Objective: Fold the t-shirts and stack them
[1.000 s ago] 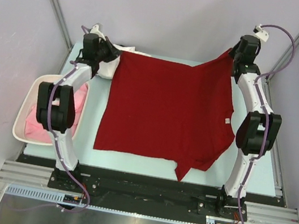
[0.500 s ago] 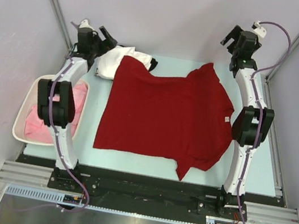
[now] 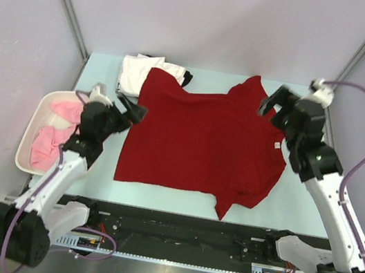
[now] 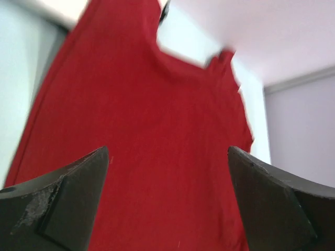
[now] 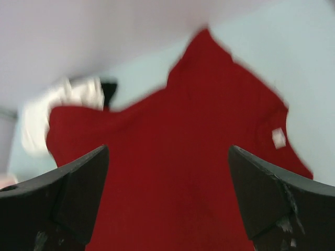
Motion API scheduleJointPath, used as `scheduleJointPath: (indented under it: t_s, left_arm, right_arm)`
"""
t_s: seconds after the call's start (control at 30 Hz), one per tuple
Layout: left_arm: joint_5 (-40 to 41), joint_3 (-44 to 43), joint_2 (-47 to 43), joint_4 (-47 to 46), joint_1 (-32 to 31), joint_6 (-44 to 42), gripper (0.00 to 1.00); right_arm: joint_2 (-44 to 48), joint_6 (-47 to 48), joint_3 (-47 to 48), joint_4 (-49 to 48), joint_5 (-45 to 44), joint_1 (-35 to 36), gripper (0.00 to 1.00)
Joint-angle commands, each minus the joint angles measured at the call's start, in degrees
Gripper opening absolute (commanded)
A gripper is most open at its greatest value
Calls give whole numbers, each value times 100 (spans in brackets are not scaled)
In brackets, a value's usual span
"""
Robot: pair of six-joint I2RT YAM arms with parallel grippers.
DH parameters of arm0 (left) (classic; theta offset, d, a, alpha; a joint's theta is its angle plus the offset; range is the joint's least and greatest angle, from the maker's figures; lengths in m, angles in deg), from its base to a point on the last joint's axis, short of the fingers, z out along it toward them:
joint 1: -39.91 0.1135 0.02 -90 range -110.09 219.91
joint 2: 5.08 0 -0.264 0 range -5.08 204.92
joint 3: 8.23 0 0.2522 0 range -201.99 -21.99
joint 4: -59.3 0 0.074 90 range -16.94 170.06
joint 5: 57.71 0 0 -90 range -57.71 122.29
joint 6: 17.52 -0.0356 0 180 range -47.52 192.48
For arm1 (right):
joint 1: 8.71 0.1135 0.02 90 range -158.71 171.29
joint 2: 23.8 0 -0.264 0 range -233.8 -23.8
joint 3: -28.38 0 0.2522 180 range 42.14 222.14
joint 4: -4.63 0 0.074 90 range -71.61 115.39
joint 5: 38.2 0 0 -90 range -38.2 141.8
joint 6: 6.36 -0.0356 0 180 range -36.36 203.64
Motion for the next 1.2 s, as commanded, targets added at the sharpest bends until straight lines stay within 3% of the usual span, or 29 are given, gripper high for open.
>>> scheduleJointPath:
  t_s: [0.0, 0.13, 0.27, 0.43, 0.63, 0.8, 1.03, 1.07, 1.1, 1.17]
  left_arm:
    - [145, 841, -1069, 1039, -275, 47, 100]
    - [75, 1247, -1714, 1682, -336, -76, 100]
    - [-232, 1484, -1750, 1946, -442, -155, 100]
    - [-479, 1564, -1363, 1955, -679, -147, 100]
    - [-628, 1696, -1170, 1516, -846, -85, 100]
    - [-760, 1634, -863, 1270, -855, -155, 100]
    - [-962, 1502, -581, 1112, -855, -217, 99]
    - [-945, 1476, -572, 1103, -855, -217, 99]
    - [-953, 1467, -563, 1085, -855, -252, 99]
    - [-927, 1432, -537, 1085, -855, -261, 99]
  right_arm:
    - [428, -648, -979, 1978, -363, 868, 97]
    - [807, -1964, -1935, 2708, -311, 1590, 92]
    - [948, -2986, -2657, 2867, -108, 2335, 85]
    - [1342, -4278, -3072, 3280, -949, 2926, 78]
    - [1669, -5334, -3844, 3535, -1101, 3067, 66]
    - [1634, -6106, -4320, 3465, -1373, 3103, 64]
    - [1414, -6442, -4636, 3343, -1514, 3111, 63]
    - [1379, -6425, -4663, 3290, -1532, 3103, 59]
    - [1318, -6381, -4672, 3211, -1610, 3102, 47]
    - [1230, -6293, -4689, 3027, -1690, 3111, 31]
